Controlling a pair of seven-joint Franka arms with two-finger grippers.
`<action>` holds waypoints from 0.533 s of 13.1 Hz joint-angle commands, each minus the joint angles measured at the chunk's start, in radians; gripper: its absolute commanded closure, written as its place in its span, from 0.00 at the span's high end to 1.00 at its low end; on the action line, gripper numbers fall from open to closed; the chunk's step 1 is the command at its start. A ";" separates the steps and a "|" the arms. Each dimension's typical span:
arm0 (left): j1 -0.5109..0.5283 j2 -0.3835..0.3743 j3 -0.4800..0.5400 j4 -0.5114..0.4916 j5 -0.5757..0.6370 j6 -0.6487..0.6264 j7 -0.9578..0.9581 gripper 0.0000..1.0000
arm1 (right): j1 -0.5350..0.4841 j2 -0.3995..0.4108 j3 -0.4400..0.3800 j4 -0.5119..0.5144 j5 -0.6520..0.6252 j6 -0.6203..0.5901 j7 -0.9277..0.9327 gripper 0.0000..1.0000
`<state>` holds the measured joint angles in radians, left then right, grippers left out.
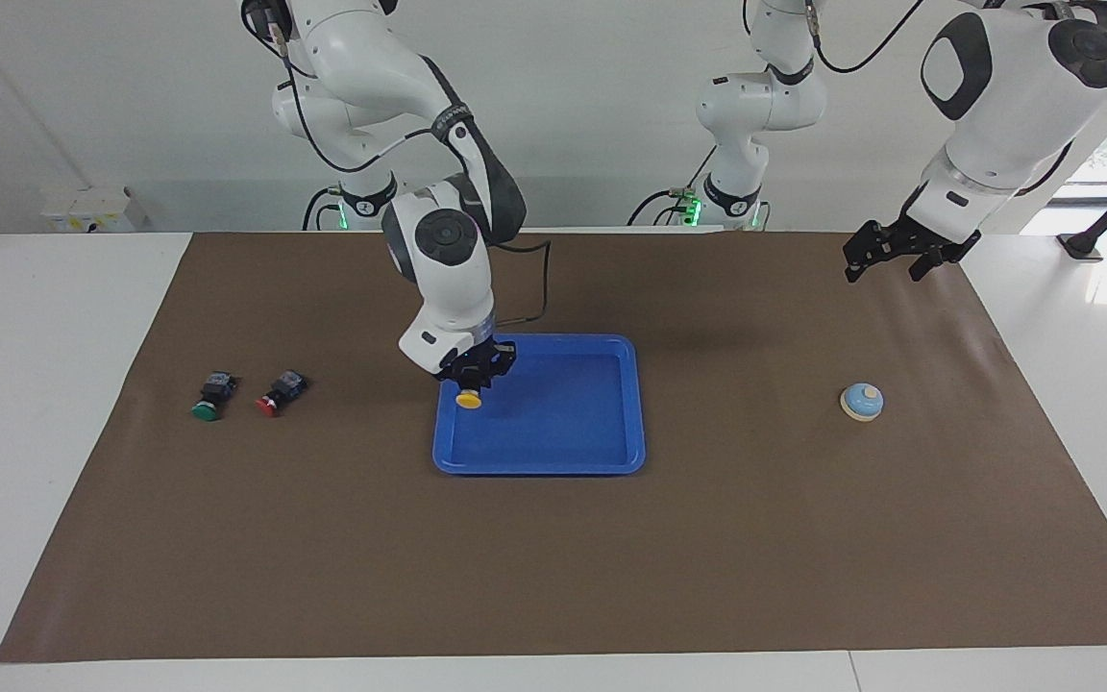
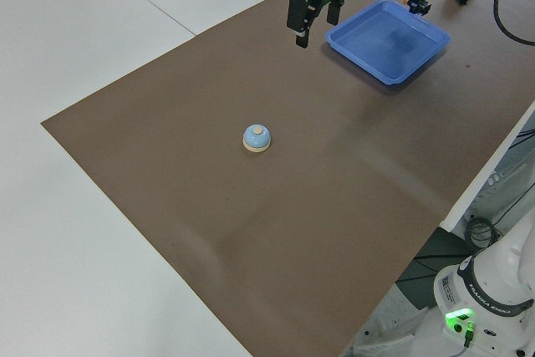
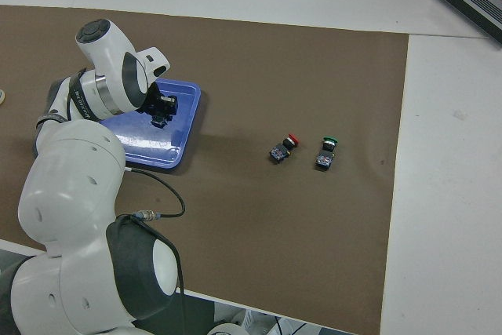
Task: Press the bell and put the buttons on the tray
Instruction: 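Carry the yellow button into the blue tray and release it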
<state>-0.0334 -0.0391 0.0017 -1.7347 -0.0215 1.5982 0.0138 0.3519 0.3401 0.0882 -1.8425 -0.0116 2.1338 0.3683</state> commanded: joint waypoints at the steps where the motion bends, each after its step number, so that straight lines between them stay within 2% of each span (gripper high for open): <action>1: 0.001 -0.012 0.003 -0.002 -0.003 0.002 -0.002 1.00 | 0.001 0.002 0.001 -0.070 0.009 0.095 0.004 0.00; 6: 0.001 -0.012 0.001 -0.002 -0.003 0.002 -0.002 1.00 | 0.015 -0.001 0.001 -0.136 0.010 0.179 0.067 0.00; 7: 0.001 -0.012 0.003 -0.002 -0.003 0.002 -0.002 1.00 | 0.016 -0.001 0.001 -0.135 0.010 0.175 0.098 0.28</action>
<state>-0.0334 -0.0391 0.0017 -1.7346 -0.0215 1.5982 0.0138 0.3653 0.3633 0.0882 -1.9521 -0.0108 2.2967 0.4092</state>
